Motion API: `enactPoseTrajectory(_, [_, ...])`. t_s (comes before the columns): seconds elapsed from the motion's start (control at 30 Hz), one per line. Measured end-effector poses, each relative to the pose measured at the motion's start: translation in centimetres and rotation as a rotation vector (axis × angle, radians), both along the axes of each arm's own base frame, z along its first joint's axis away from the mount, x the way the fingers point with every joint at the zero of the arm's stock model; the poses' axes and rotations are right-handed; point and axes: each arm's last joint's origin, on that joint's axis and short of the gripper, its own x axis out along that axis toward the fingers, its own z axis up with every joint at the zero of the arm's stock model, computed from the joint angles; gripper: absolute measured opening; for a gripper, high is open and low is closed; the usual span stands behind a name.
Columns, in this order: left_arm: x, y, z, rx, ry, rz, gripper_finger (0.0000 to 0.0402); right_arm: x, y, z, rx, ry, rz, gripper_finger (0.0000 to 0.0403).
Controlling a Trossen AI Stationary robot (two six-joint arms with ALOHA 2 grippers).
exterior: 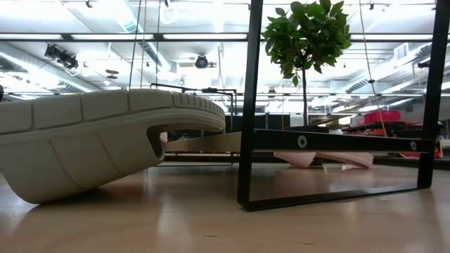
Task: Pick and place slides into the shelf
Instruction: Put the right gray slide on the shelf
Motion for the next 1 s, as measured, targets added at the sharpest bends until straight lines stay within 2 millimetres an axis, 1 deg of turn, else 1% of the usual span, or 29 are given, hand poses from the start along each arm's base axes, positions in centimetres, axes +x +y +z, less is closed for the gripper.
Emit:
enactPoseTrajectory(0.1, [0.5, -0.3, 0.4, 0.215, -0.027, -0.001, 0.0085, 0.1, -0.3, 0.0, 0.031, -0.008, -0.032, 0.0045])
enactPoseTrajectory(0.2, [0.9, -0.9, 0.8, 0.496, -0.048, 0.035, 0.0096, 0.1, -0.6, 0.1, 0.071, -0.017, -0.068, 0.0045])
enactPoseTrajectory(0.27, [1.4, -1.2, 0.9, 0.714, -0.020, 0.101, 0.0101, 0.0, -0.6, 0.1, 0.090, -0.025, -0.077, 0.0045])
enactPoseTrajectory(0.33, [2.1, -1.5, 0.9, 0.898, 0.011, 0.180, 0.0106, 0.0, -0.7, 0.2, 0.104, -0.039, -0.098, 0.0045])
enactPoseTrajectory(0.43, [3.3, -1.6, 0.9, 1.078, 0.031, 0.278, 0.0115, 0.0, -0.9, 0.4, 0.134, -0.064, -0.135, 0.0045])
enactPoseTrajectory(0.6, [5.0, -1.6, 1.1, 1.147, -0.053, 0.379, 0.0133, 0.4, -1.3, 0.3, 0.214, -0.089, -0.142, 0.0044])
enactPoseTrajectory(0.73, [6.0, -1.7, 0.5, 1.203, -0.028, 0.381, 0.0157, 1.1, -1.4, -0.2, 0.255, -0.085, -0.138, 0.0044])
enactPoseTrajectory(1.0, [6.4, -1.8, 0.1, 1.209, -0.014, 0.370, 0.0209, 1.3, -1.6, -0.1, 0.274, -0.118, -0.135, 0.0043])
